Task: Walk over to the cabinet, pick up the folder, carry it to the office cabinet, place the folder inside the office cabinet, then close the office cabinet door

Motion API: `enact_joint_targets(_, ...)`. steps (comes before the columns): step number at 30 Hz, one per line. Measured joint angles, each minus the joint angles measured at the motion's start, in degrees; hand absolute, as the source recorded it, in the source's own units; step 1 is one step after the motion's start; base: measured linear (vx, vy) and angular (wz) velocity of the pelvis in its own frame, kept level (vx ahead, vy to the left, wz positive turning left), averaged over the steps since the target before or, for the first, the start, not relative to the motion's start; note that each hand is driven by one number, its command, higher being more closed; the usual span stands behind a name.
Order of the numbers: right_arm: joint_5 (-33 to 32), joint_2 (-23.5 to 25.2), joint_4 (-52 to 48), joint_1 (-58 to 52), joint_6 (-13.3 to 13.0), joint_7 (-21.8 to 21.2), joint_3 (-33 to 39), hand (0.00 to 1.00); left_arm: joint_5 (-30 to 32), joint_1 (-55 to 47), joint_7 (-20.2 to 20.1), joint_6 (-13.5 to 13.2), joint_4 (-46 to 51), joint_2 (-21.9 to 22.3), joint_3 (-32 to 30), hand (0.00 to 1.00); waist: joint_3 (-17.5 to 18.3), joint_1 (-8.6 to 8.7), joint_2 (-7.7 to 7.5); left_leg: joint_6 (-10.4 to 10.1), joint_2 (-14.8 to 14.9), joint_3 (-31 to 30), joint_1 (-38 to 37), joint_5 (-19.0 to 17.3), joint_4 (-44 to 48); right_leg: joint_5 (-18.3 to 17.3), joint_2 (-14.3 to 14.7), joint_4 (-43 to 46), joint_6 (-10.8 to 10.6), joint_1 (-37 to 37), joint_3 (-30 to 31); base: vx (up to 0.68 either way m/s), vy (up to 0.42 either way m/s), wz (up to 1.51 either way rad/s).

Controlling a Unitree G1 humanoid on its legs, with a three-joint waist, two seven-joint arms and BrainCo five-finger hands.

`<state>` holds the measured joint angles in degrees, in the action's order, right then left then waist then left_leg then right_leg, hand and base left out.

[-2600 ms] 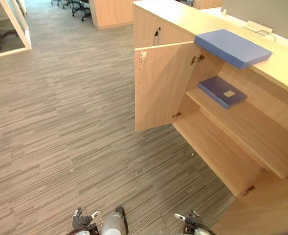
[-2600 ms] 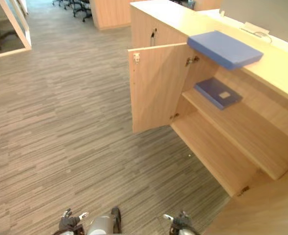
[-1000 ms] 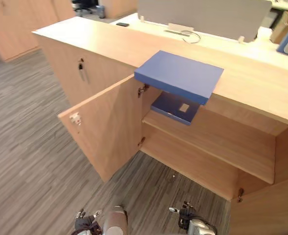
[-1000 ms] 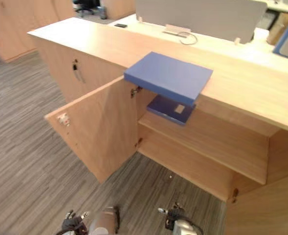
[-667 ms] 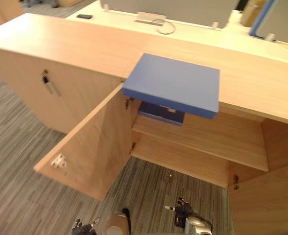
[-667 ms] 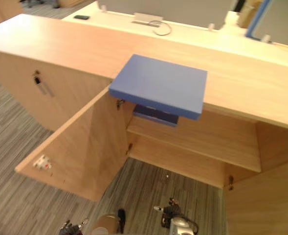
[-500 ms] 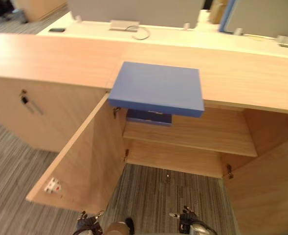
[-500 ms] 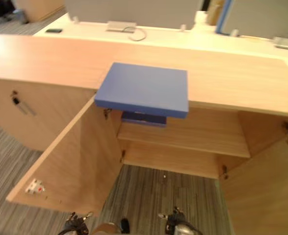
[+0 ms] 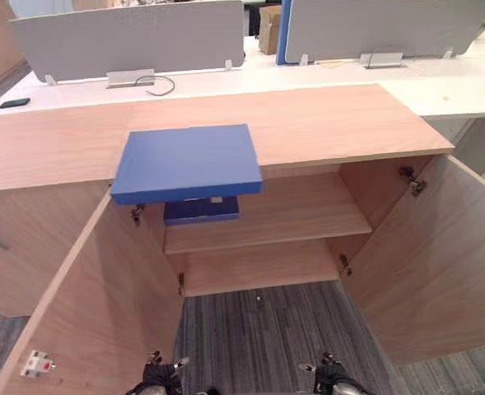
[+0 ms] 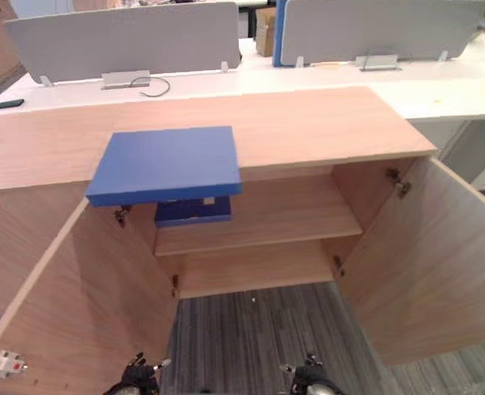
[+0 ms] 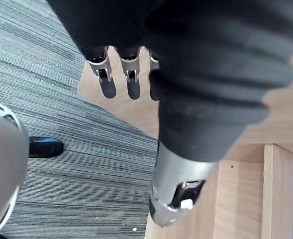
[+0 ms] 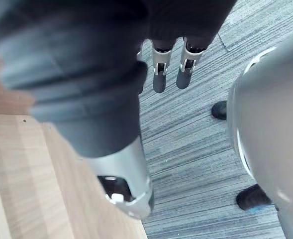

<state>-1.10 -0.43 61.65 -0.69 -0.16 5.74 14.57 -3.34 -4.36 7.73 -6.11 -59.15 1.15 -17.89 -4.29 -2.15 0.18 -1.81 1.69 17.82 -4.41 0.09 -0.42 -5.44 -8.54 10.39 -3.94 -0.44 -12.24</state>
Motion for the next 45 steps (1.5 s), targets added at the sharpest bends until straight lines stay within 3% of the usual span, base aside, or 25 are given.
enact_joint_targets(7,0.01,0.12,1.33,-0.55,0.08,-0.03,2.36,0.0,0.85,-0.87,-0.83,0.36,-0.04,-0.56,-0.8,0.0,0.24,-0.21,-0.85,-2.21,2.59,-1.95,-0.88,1.63,-4.49,1.13,4.17,-6.77,1.09,3.34,-2.15,0.11,-0.129,0.11)
enact_joint_targets(10,0.03,0.09,1.62,-0.5,0.09,-0.51,3.91,0.0,0.74,-0.23,-2.5,0.66,-0.74,-2.45,4.01,0.0,0.32,0.14,-0.88,-2.38,2.52,-2.81,-0.9,1.18,-4.47,1.16,4.52,-7.92,1.09,3.94,-1.96,0.13,-0.027,-0.05)
enact_joint_targets(13,0.28,-0.27,1.62,0.09,0.21,-2.27,3.0,0.0,-1.62,0.71,-7.07,1.35,-0.12,-5.78,14.71,0.0,0.23,0.98,-1.01,-2.04,2.44,-3.06,-1.8,0.36,-4.44,1.16,4.42,-8.03,1.09,4.93,-1.85,0.09,0.032,0.02)
enact_joint_targets(15,0.85,-1.03,1.6,0.05,0.23,-3.28,1.38,0.0,-1.62,0.46,-8.93,2.04,4.53,-7.06,21.22,0.0,0.27,1.26,-1.14,-2.06,2.41,-3.5,-2.71,-0.34,-4.26,1.19,4.05,-7.93,1.09,6.02,-1.85,0.04,0.06,0.12)
enact_joint_targets(18,3.6,-2.83,1.12,0.9,0.35,-5.12,-1.18,0.0,-4.28,-1.94,-14.05,2.57,26.78,-11.86,30.97,0.0,0.43,1.47,-0.95,-1.39,1.53,-4.38,-2.26,-1.25,-3.94,1.41,3.0,-7.89,0.74,5.85,-1.86,0.0,0.077,0.06)
enact_joint_targets(19,3.85,-2.97,1.08,0.97,0.36,-5.33,-1.28,0.0,-4.52,-2.3,-14.47,2.59,28.72,-12.48,31.34,0.0,0.45,1.49,-0.9,-1.29,1.44,-4.46,-2.19,-1.34,-3.84,1.43,2.9,-7.89,0.71,5.85,-1.86,-0.01,0.085,0.07)
enact_joint_targets(20,4.65,-3.55,0.91,1.16,0.43,-5.92,-1.94,0.0,-6.16,-3.58,-16.05,2.78,37.24,-15.67,32.36,0.0,0.5,1.9,-0.79,-0.9,1.3,-4.75,-1.7,-1.93,-3.0,1.58,2.48,-7.89,0.47,5.84,-1.86,-0.01,0.051,0.05)
enact_joint_targets(21,4.8,-4.18,0.89,1.2,0.59,-6.4,-3.02,0.0,-7.6,-4.58,-17.16,2.81,43.47,-18.9,32.68,0.0,0.49,2.01,-0.72,-0.75,1.13,-4.83,-1.53,-2.28,-2.47,1.72,2.26,-7.88,0.27,5.88,-1.85,-0.01,0.058,0.01)
enact_joint_targets(24,5.0,-6.2,1.15,1.24,1.1,-7.7,-4.31,0.0,-14.39,-8.86,-21.76,2.79,60.11,-33.93,32.78,0.0,0.74,2.26,0.06,-0.11,0.73,-5.39,-1.46,-3.3,-1.04,2.45,1.9,-7.89,0.27,6.4,-1.83,0.0,0.057,0.01)
enact_joint_targets(27,5.85,-8.03,1.67,0.97,1.13,-8.62,-5.12,0.0,-20.19,-13.25,-26.88,2.9,68.89,-46.14,33.45,0.0,1.65,2.49,1.48,0.23,0.56,-5.92,-1.44,-3.6,-0.14,3.72,1.55,-7.91,0.3,6.76,-1.83,0.0,0.066,0.06)
enact_joint_targets(29,6.79,-8.41,2.22,0.86,1.04,-8.93,-4.89,0.0,-24.63,-15.08,-29.67,2.87,73.01,-49.61,33.16,0.0,2.08,2.39,2.12,0.38,0.47,-6.33,-1.48,-3.69,0.02,4.04,1.47,-7.92,0.64,7.02,-1.83,-0.01,0.051,0.1)
enact_joint_targets(35,6.91,-8.65,3.81,0.15,-0.12,-9.08,-4.52,0.0,-36.74,-15.0,-32.52,2.02,79.45,-52.15,29.65,0.0,2.4,1.95,2.65,0.69,0.5,-7.82,-1.25,-3.98,0.76,4.02,1.52,-8.19,0.67,7.4,-1.57,-0.05,-0.002,0.09)
enact_joint_targets(40,8.01,-8.91,4.65,-2.15,-0.51,-9.52,-2.37,0.0,-39.3,-13.6,-35.11,1.06,81.72,-55.37,26.18,0.0,2.94,1.23,3.51,0.63,0.34,-8.08,-0.62,-3.94,0.82,3.95,1.59,-8.95,0.7,7.42,-0.81,-0.07,-0.019,-0.04)
enact_joint_targets(45,9.06,-8.9,5.54,-3.33,-1.06,-10.16,-2.36,0.0,-42.6,-10.66,-36.87,0.06,81.76,-55.9,23.81,0.0,3.14,0.86,3.19,0.32,-0.37,-8.07,-0.58,-3.48,0.72,2.87,1.07,-9.13,0.88,7.34,0.32,-0.09,-0.006,-0.04)
